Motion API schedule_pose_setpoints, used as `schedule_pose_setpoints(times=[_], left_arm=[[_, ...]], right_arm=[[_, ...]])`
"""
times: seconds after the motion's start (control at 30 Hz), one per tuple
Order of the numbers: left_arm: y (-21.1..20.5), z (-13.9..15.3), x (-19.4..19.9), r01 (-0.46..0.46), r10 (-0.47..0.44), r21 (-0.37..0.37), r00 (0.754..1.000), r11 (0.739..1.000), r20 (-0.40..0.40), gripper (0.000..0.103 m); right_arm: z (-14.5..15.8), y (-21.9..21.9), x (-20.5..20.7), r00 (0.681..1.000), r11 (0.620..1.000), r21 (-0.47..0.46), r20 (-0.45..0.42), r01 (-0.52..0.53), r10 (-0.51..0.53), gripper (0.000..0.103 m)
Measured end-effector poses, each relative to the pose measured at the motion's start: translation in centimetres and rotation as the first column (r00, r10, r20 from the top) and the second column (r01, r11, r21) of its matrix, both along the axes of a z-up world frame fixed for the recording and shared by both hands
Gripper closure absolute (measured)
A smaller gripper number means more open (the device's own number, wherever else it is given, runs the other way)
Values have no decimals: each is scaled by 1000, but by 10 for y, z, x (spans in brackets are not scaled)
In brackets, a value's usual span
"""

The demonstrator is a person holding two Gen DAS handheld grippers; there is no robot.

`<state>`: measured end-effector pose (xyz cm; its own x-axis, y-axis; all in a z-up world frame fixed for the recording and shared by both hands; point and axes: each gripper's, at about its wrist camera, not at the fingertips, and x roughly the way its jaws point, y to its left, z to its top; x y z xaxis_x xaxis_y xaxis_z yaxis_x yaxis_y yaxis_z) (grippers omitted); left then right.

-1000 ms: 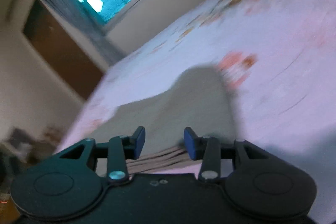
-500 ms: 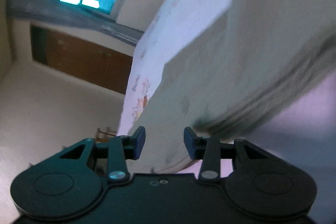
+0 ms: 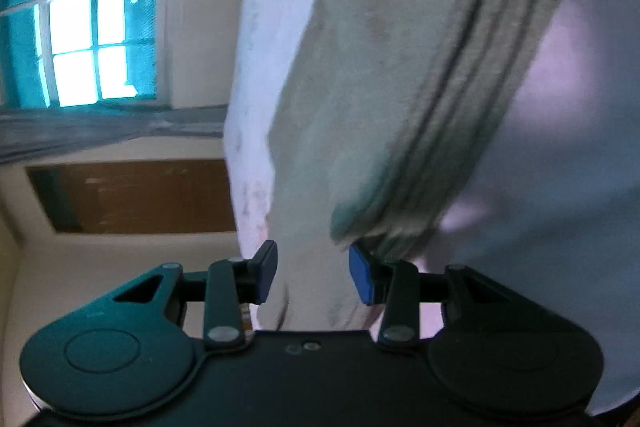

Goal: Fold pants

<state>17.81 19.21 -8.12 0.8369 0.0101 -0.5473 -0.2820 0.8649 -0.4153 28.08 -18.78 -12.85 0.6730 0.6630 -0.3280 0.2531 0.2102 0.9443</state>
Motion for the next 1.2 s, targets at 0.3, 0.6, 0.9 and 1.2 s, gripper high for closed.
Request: schedule_pose_setpoints(times=[0.3,0.6,0.9,1.2], left_arm=[[3,-2,-5,-9,9,-17,1000,1000,0,0],[2,-4,-1,-3,2,-12,1000,1000,-11,0],[0,-5,4,11,-11,2,1000,1000,-28,0],[4,-7,2,6,-6,-15,1000,1000,-28,0]], right_arm=[[-5,1,12,999,998,-51,4,32,-32,103],[-11,6,16,998,995,-77,-4,-60,59,103],[-17,-2,1,1000,999,47,-7,-1,2,72],[-12,7,16,998,996,-89,-59,22,-27,97]])
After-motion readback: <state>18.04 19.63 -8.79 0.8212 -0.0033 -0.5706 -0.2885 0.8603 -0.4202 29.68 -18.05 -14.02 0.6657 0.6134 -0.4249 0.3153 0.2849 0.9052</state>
